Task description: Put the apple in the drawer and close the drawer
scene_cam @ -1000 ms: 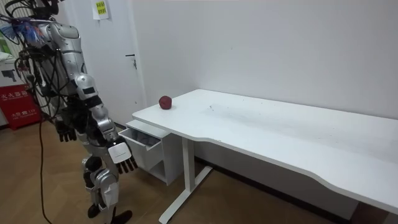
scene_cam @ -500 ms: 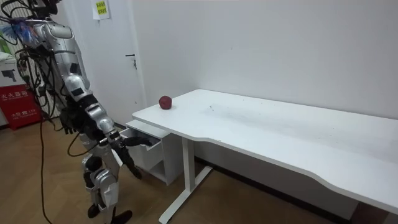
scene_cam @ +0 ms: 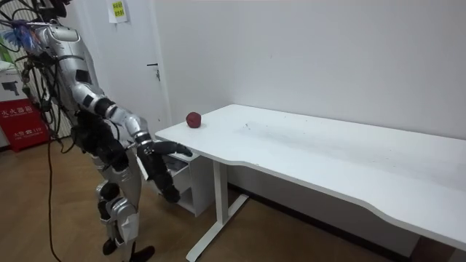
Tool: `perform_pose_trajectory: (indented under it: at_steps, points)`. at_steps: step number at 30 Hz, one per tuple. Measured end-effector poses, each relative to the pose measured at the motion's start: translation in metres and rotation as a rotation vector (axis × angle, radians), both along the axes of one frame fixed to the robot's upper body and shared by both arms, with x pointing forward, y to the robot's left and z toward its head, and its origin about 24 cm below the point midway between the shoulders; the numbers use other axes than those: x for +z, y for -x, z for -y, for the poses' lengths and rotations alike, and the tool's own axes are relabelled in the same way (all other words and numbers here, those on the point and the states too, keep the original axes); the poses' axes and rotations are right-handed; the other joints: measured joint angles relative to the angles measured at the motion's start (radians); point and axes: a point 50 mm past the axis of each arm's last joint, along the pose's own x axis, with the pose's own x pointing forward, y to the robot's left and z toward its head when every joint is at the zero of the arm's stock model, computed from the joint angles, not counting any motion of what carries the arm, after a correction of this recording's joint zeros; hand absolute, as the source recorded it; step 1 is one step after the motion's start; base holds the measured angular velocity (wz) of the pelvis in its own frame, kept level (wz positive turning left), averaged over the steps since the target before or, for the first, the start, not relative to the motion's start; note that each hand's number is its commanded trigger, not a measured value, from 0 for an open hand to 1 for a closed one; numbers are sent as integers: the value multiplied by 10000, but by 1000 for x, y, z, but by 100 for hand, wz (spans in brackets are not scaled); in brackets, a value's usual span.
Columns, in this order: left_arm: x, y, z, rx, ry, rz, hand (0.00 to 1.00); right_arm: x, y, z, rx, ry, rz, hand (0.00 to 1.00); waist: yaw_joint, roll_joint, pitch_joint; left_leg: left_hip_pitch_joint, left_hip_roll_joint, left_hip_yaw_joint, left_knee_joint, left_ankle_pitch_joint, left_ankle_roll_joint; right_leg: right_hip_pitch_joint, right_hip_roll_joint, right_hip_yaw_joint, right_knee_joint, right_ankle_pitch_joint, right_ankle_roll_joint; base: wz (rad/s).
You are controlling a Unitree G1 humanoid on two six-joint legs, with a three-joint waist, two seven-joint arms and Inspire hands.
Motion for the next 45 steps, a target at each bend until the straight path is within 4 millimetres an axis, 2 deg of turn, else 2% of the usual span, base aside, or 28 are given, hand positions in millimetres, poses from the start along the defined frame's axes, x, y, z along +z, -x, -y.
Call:
perform_pose_trajectory:
  at_steps: [1,3,6,9,12,17,21,27,29,35,40,45]
  points:
    - [0,0,0,-16,10,11,0,8,-3,3,20,316,-139,0,1,0,0,-26,1,0,-1,4,-3,-24,4,-10,-1,0,0,0]
    - [0,-3,0,-136,-1,95,0,38,-11,11,91,1739,-685,0,28,-11,0,-141,0,-31,0,13,-13,-136,12,-42,-3,2,-3,2]
    - [0,-4,2,-408,43,70,0,73,-28,11,696,3985,-1954,0,71,12,3,-252,-25,9,-1,15,-15,-195,27,-34,12,8,-10,-1]
    - [-2,-19,9,-1038,204,238,0,94,-44,3,1515,5982,-3502,0,279,71,42,-250,-2,33,4,16,-16,-253,24,-12,-2,8,-10,0]
    - [-3,-29,13,-1460,296,534,0,111,-59,-8,2288,7478,-3882,0,524,141,77,-252,4,34,2,16,-16,-341,20,8,-4,9,-10,0]
    - [-3,-31,15,-1808,323,549,0,124,-80,-25,3892,9353,-4408,0,832,228,100,-243,12,44,-77,19,-21,-366,22,-34,-31,8,-10,0]
    - [-4,-31,17,-2092,391,482,0,117,-98,-43,5653,9948,-4373,0,1085,225,108,-211,11,39,-95,21,-24,-353,23,-62,-49,8,-10,1]
    - [-5,-27,18,-2076,458,378,0,110,-113,-59,7678,10776,-4574,0,1339,177,131,5,1,23,-274,22,-26,-195,15,-112,-52,8,-9,1]
    - [-5,-26,18,-2075,470,351,0,110,-115,-61,7959,10964,-4620,0,1372,129,139,5,3,5,-290,22,-26,-187,5,-301,-52,8,-9,0]
    - [-6,-20,19,-2112,573,188,0,104,-122,-71,9128,11494,-4837,0,1372,72,151,105,-3,-56,-295,21,-27,-17,-3,-423,-64,8,-9,4]
    - [-5,-20,18,-2351,575,159,0,82,-127,-81,10569,11163,-5131,0,1396,31,156,94,-2,-55,-278,22,-27,-6,-12,-435,-65,8,-9,0]
    - [-5,-18,18,-2552,571,55,0,66,-123,-79,11371,10900,-5765,0,1392,70,131,91,3,-50,-243,21,-27,0,-19,-493,-66,8,-9,0]
